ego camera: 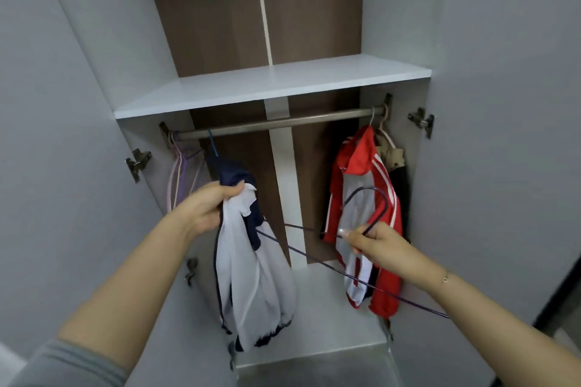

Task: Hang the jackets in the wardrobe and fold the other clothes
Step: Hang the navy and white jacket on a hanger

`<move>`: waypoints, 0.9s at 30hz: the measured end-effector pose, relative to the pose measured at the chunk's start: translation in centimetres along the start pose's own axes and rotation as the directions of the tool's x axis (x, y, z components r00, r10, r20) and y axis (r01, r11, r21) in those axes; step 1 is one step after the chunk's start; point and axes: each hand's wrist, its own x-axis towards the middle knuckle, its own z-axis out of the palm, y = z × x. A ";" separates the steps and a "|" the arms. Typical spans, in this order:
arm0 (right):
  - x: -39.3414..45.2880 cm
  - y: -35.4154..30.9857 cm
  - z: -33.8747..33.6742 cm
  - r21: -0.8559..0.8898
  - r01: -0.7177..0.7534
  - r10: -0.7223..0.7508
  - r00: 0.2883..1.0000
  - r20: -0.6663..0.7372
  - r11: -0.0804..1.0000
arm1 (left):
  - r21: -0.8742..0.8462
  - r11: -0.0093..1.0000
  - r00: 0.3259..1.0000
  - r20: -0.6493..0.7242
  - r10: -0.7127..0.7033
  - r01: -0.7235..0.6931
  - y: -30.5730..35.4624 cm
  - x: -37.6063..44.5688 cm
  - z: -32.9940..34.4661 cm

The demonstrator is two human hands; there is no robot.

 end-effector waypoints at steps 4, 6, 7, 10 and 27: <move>-4.8 1.4 1.6 -0.052 -0.041 0.042 0.999 0.019 0.998 | -0.040 0.998 0.997 0.071 0.043 -0.040 -0.3 -4.8 4.5; -6.8 2.1 2.1 -0.075 -0.039 0.041 0.999 0.016 0.996 | -0.021 0.999 0.992 0.118 0.044 -0.041 -0.8 -6.6 6.0; -7.7 2.2 2.1 -0.092 -0.042 0.042 0.999 0.000 0.995 | 0.011 0.999 0.991 0.123 0.046 -0.047 -1.1 -7.2 6.6; -9.7 2.0 0.7 -0.083 -0.100 0.095 0.993 -0.069 0.992 | 0.285 0.957 0.998 0.028 0.047 -0.053 -2.8 -7.8 7.5; -15.7 -0.8 -2.4 -0.007 -0.256 0.255 0.963 0.086 0.967 | 0.226 0.965 0.985 0.082 -0.152 0.130 -6.0 -10.0 8.4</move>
